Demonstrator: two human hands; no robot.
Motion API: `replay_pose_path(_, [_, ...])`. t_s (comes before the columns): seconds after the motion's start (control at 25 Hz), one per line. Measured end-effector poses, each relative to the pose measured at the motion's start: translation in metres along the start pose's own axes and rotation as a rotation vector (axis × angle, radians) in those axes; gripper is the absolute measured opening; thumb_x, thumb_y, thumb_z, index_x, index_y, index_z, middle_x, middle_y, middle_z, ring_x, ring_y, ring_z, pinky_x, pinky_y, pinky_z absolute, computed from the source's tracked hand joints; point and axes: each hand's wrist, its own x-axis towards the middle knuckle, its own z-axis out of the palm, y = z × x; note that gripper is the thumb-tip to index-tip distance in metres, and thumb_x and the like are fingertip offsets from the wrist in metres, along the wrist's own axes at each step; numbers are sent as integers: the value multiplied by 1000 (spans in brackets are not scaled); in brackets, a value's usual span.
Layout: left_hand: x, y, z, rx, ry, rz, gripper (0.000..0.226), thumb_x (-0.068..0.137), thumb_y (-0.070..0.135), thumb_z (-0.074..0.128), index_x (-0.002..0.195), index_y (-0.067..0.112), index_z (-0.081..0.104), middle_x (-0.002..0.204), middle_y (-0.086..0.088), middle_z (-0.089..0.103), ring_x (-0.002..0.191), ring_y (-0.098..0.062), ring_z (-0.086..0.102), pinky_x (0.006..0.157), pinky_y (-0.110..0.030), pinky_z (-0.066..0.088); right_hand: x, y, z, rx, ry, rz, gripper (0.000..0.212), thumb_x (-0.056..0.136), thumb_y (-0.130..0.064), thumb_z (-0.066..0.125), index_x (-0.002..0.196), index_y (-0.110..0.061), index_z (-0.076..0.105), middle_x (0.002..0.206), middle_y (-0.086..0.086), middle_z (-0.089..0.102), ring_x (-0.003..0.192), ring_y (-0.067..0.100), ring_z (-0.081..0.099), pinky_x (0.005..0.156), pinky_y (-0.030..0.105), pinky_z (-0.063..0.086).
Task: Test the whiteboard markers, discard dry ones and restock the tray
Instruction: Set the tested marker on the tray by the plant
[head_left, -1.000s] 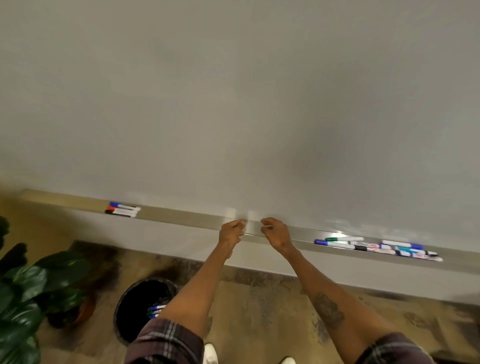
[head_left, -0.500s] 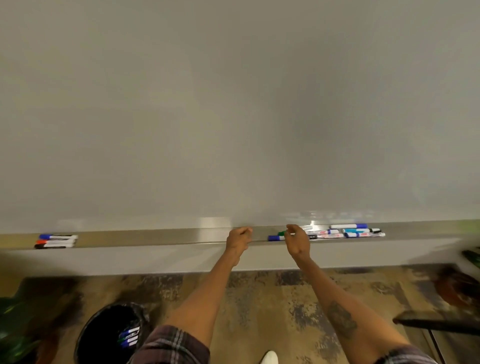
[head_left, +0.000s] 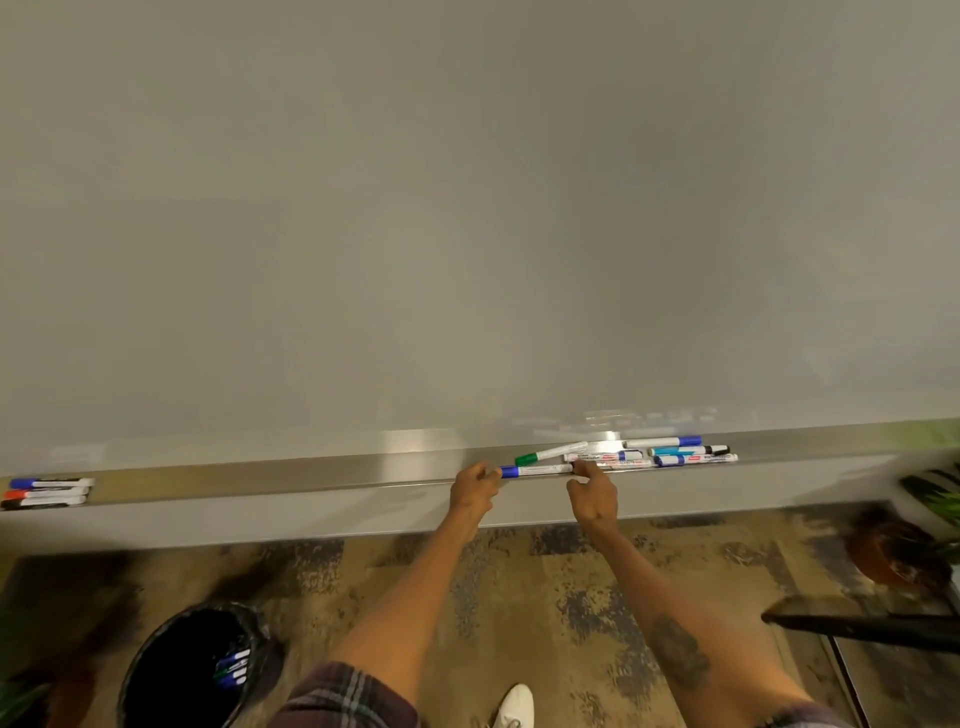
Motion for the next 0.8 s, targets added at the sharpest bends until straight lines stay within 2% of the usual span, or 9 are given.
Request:
replay_pose_path(0.16, [1, 2, 7, -11, 13, -15, 23, 100, 19, 57, 82, 32, 51, 93, -4, 55, 85, -19, 52, 62, -24, 42, 5, 1, 4, -7, -15, 2, 40, 96, -4, 54, 136, -7, 54, 132, 12, 60, 116, 30, 58, 100, 37, 46])
replay_pose_path(0.32, [3, 1, 8, 1, 20, -11, 21, 100, 20, 56, 85, 33, 54, 94, -3, 58, 87, -18, 54, 62, -23, 43, 6, 0, 8, -6, 15, -5, 39, 97, -6, 54, 136, -7, 54, 130, 14, 61, 117, 31, 58, 102, 40, 46])
replay_pose_path(0.48, [9, -6, 2, -7, 42, 8, 8, 100, 19, 56, 98, 25, 61, 96, -6, 61, 85, -18, 56, 67, -26, 46, 3, -3, 14, -10, 33, 21, 38, 98, -9, 53, 136, -8, 54, 130, 16, 62, 115, 33, 60, 102, 44, 49])
replay_pose_path(0.68, [13, -6, -1, -11, 13, 4, 19, 100, 17, 56, 116, 14, 65, 91, -6, 61, 80, -15, 55, 64, -23, 46, 1, -9, 22, 6, 10, 46, 41, 97, -8, 56, 138, -9, 53, 128, 15, 62, 109, 31, 63, 99, 45, 52])
replay_pose_path(0.8, [14, -8, -7, -21, 30, 22, 12, 99, 14, 56, 105, 19, 66, 95, -6, 64, 87, -17, 60, 80, -31, 53, 1, -8, 28, 57, 26, 72, 38, 97, -14, 56, 135, -10, 55, 126, 14, 63, 111, 32, 63, 96, 50, 53])
